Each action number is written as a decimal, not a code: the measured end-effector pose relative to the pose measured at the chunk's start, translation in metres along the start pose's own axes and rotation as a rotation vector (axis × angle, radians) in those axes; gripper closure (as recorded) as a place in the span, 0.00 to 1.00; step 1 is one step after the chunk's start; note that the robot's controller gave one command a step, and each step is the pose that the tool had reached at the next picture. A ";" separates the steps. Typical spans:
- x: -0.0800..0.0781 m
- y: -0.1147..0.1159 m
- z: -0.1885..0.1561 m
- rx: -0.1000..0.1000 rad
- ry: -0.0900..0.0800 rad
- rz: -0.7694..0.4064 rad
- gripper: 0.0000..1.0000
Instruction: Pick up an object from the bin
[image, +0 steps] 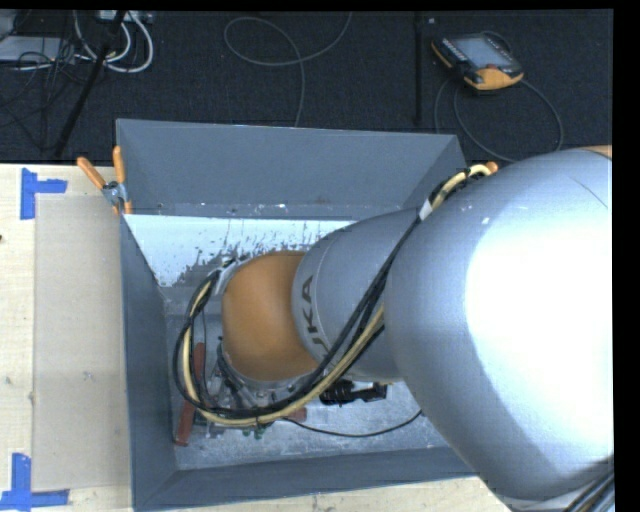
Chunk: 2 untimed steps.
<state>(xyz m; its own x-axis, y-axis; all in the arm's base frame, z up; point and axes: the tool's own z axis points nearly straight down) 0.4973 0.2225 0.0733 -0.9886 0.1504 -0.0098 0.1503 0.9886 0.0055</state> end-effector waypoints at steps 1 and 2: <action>0.000 0.000 0.000 0.000 0.000 0.001 1.00; -0.005 -0.003 -0.045 0.009 0.016 0.008 1.00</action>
Offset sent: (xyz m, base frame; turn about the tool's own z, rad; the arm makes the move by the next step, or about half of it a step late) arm 0.0082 -0.0054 0.0617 0.0073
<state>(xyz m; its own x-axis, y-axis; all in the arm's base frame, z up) 0.5010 0.2185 0.1185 -0.9873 0.1587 0.0057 0.1587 0.9873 -0.0032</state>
